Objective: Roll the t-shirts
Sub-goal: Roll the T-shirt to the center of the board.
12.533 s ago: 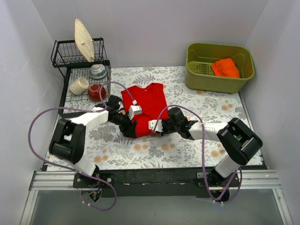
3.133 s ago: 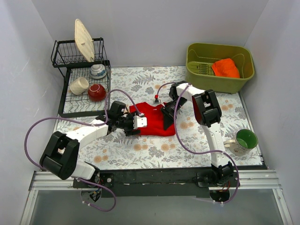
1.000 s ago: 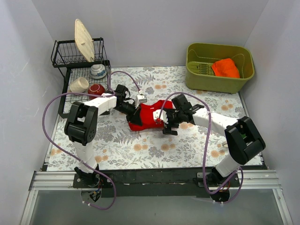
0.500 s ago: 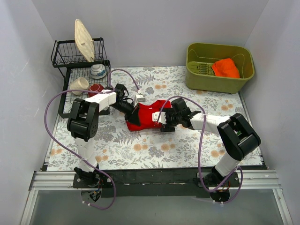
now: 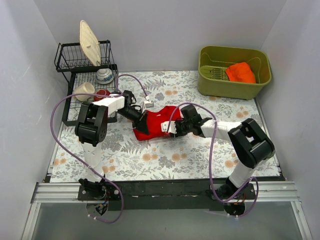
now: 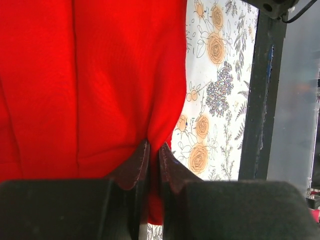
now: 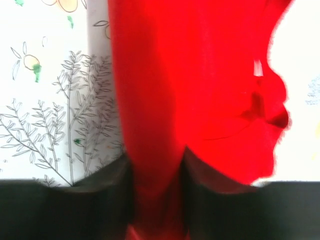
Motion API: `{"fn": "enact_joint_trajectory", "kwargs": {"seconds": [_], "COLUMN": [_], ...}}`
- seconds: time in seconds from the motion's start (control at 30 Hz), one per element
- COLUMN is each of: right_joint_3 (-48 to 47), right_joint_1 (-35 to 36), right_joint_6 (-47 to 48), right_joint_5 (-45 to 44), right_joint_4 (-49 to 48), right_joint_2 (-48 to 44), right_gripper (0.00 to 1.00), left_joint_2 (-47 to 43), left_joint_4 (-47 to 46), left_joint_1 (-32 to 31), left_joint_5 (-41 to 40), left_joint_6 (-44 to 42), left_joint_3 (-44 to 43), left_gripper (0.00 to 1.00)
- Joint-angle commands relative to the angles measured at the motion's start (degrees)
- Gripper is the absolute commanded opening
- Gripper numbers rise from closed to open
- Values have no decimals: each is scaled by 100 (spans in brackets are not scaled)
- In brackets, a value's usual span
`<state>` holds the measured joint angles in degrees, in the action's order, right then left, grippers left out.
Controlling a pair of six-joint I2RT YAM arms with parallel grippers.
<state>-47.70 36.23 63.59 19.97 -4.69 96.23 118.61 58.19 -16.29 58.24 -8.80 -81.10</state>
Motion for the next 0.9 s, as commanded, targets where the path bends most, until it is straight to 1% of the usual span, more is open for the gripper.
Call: {"fn": "enact_joint_trajectory", "kwargs": {"seconds": [0.0,0.07,0.1,0.13,0.17,0.2,0.23,0.27,0.33,0.37,0.4,0.5,0.53,0.63,0.77,0.87], "right_joint_3": [-781,-1082,-1240,-1511,-1653,-1759,-2021,-2119,-2269,-2392,-2428,-2419,-2384,-2279,-2252,-2322], "right_joint_1": [7,-28,-54,-63,-98,-98,-98,-124,-142,-142,-142,-142,-142,-134,-142,-142], "right_joint_6": [31,-136,-163,-163,-198,-250,-286,-303,-470,-514,-619,-760,-856,-971,-1033,-1094], "right_joint_5": [236,262,384,464,525,604,640,692,789,833,894,956,974,992,992,1009], "right_joint_4": [1036,1503,1723,2265,2497,2708,3241,3472,3851,4201,4317,4556,4547,4494,4486,4555], "right_joint_2": [422,528,590,625,660,756,801,854,950,968,1003,960,942,872,889,959], "right_gripper": [30,21,10,7,5,1,1,1,1,1,1,1,1,1,1,1], "left_joint_2": [-364,-837,-1083,-1729,-2031,-2365,-2621,-3006,-3281,-3552,-3651,-3888,-3924,-3898,-3679,-3511], "left_joint_4": [-106,-736,-1157,-2066,-2536,-2898,-3363,-3515,-3805,-3955,-4052,-4333,-4499,-4597,-4756,-4739], "left_joint_1": [30,30,30,30,-5,-49,-128,-198,-400,-444,-558,-760,-779,-849,-954,-981], "left_joint_5": [-57,-417,-523,-863,-971,-1094,-1243,-1506,-1753,-1963,-2018,-2333,-2343,-2352,-2405,-2309], "left_joint_6": [-26,272,526,841,1062,1082,1082,986,915,915,758,652,651,563,397,370], "left_joint_3": [120,400,907,1190,1489,1805,2217,2413,2834,2984,3108,3504,3583,3777,3944,3874], "left_gripper": [22,31,37,43,48,53,57,58,58,59,59,59,59,60,62,56]}}
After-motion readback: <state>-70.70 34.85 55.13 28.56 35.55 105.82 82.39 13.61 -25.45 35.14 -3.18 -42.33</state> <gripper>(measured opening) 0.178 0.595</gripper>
